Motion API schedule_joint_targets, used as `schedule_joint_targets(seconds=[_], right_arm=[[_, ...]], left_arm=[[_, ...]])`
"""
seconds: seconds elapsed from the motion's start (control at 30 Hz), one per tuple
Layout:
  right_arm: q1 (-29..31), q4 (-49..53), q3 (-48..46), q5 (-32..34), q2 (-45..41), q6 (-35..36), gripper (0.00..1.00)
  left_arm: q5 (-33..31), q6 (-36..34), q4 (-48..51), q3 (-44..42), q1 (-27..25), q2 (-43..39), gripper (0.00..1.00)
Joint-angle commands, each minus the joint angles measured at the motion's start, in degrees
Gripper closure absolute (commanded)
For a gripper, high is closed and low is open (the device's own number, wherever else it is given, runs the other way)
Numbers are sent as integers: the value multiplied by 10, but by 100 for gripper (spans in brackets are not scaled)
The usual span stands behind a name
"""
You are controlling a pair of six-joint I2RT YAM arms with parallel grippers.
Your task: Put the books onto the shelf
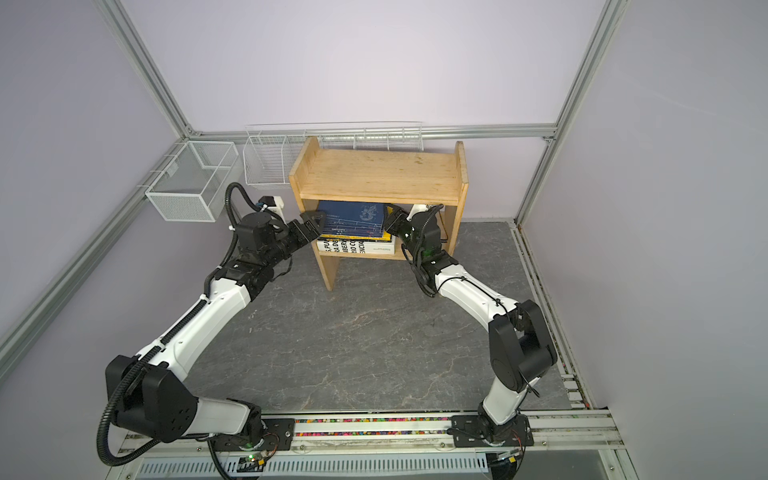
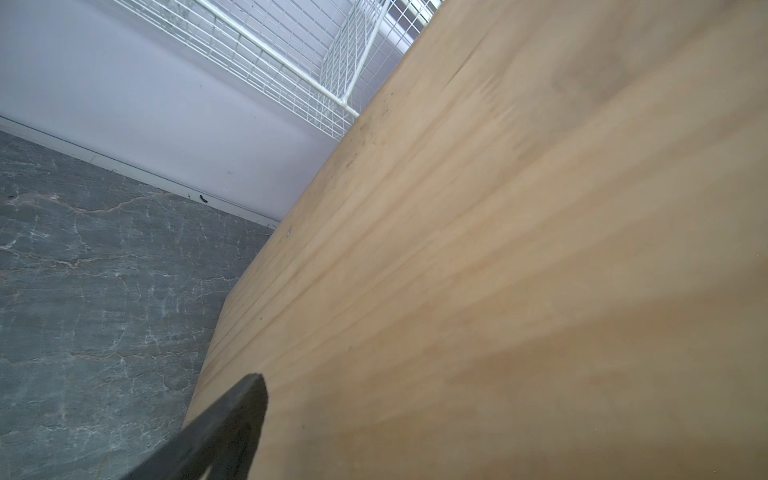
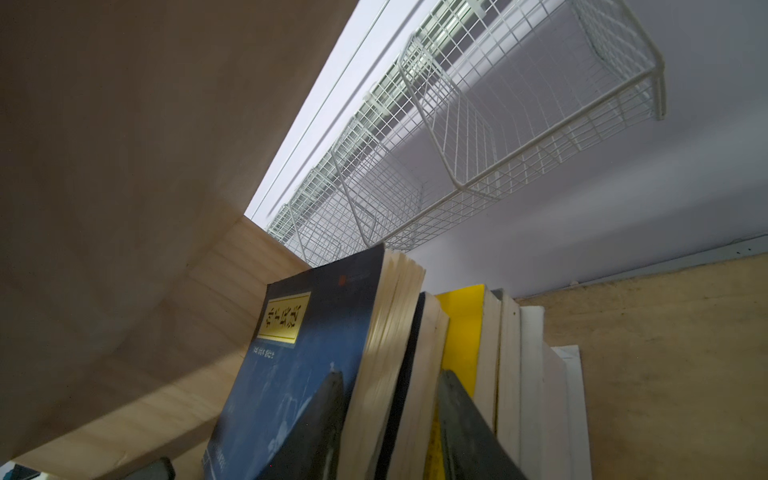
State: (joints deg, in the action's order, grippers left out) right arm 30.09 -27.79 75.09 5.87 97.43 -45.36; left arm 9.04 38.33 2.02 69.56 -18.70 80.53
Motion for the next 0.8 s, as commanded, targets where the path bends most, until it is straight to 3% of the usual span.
schedule_joint_targets(seconds=[0.0, 0.33, 0.57, 0.77], right_arm=[[3, -40, 53, -41, -11, 74, 64], [3, -8, 81, -95, -2, 92, 71], [2, 9, 99, -86, 4, 88, 66], [2, 5, 96, -76, 8, 80, 65]], left_arm=[[1, -11, -1, 17, 2, 7, 4], [-3, -12, 1, 16, 2, 11, 4], [11, -11, 0, 20, 2, 13, 4], [-36, 10, 6, 47, 2, 33, 3]])
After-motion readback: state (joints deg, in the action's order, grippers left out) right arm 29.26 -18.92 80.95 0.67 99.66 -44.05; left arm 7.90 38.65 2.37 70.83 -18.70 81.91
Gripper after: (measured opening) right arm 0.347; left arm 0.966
